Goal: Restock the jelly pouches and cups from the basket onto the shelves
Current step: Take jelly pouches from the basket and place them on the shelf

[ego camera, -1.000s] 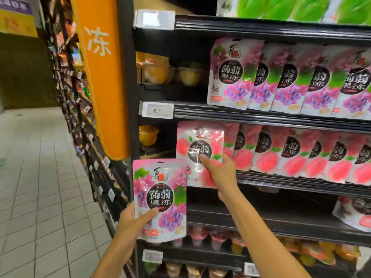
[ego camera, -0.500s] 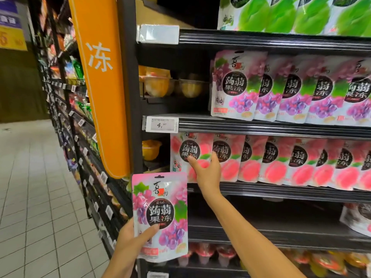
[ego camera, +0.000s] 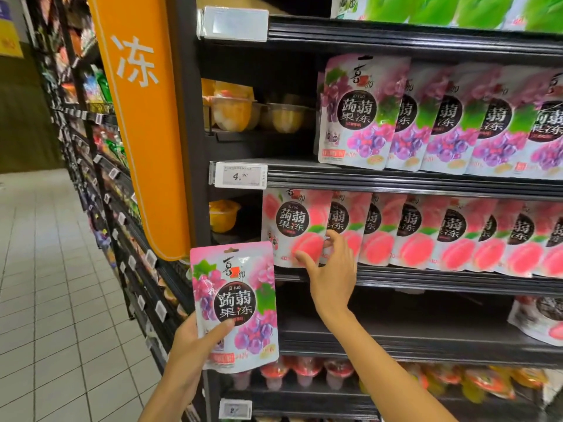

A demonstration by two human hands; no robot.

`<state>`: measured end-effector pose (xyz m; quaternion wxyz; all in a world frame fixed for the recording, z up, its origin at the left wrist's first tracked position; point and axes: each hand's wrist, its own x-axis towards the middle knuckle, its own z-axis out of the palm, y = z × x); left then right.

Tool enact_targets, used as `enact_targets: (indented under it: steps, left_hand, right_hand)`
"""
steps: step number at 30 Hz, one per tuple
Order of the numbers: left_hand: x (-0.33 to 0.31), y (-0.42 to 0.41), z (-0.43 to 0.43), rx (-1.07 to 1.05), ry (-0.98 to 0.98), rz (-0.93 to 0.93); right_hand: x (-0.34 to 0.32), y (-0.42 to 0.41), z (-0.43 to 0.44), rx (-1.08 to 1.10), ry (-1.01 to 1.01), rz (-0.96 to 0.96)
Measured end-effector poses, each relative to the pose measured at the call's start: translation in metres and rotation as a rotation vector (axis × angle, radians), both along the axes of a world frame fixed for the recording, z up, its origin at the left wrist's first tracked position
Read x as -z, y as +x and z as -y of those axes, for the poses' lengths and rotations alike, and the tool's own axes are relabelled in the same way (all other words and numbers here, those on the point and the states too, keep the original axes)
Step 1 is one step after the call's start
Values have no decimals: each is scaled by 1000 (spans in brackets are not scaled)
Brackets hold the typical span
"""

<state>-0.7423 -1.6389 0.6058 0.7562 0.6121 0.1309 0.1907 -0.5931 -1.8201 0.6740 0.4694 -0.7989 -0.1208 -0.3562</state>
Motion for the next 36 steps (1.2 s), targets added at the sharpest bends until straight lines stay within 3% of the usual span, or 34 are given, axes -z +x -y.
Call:
enact_targets:
  steps: [7,12,16,20,22,27,34,36]
  left_hand:
    - [-4,8,9,32,38,20]
    - [-12,14,11,73,57,36]
    - [-14,18,14,84,64,44]
    - [-23,22,20,100,74,80]
    - [-33,23,25,118,100,112]
    - [-84,27,31,156,221,233]
    - [-204,51,43,183,369,352]
    - [-228,62,48,82,400,380]
  right_hand:
    - [-2,13,-4,117,-90,-23]
    - [-2,7,-3,77,14,8]
    - [6,-10,5,-230,96,60]
    - [12,-37,12,-713,148,-298]
    - [14,-44,16,-820,98,-368]
    - [-21,-54,28,-790,148,-278]
    - [-138,-38,39,-639,259,-32]
    - [-166,-26,40,-577,272,-47]
